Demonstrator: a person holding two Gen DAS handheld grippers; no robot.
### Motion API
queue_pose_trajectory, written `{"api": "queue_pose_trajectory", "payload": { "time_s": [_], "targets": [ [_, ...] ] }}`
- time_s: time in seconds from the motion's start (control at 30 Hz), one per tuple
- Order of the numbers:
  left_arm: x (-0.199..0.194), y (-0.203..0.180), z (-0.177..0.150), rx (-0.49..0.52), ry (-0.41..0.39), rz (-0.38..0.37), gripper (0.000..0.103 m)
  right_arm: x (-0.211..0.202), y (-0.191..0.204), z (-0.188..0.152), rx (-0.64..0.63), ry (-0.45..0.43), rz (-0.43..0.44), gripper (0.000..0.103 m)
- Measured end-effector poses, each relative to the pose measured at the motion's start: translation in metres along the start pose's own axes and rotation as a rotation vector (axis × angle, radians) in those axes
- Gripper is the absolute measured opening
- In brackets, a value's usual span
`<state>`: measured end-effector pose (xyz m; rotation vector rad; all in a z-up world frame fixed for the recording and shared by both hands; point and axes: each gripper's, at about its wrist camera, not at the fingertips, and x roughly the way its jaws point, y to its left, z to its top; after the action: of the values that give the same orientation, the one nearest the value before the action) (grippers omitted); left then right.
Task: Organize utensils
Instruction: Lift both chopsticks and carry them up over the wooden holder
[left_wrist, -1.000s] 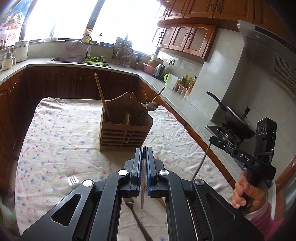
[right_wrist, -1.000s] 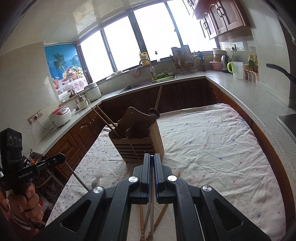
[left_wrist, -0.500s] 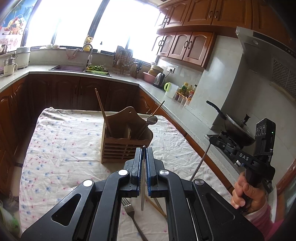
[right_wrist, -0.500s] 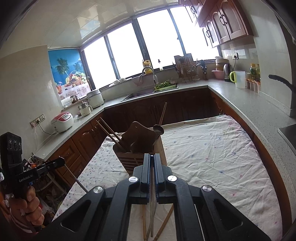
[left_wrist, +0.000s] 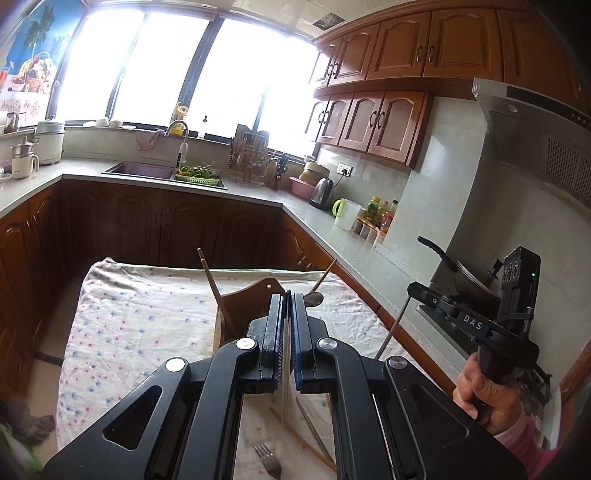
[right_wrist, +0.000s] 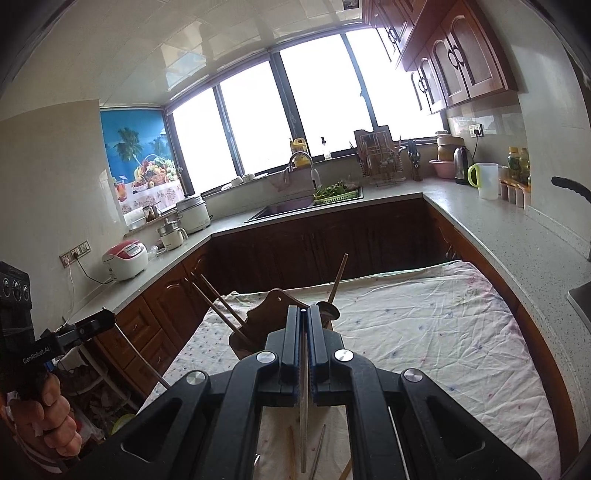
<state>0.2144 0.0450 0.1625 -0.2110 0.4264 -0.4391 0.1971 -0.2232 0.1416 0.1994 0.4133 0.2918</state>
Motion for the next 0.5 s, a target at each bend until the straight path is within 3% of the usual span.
{"api": "queue_pose_trajectory", "payload": {
  "time_s": [0.5],
  "targets": [
    [0.036,0.026,0.073,-0.004,-0.142,0.063,0.003,0.053,0.008,0.075,0.014,-0.136,0.005,0.004]
  ]
}}
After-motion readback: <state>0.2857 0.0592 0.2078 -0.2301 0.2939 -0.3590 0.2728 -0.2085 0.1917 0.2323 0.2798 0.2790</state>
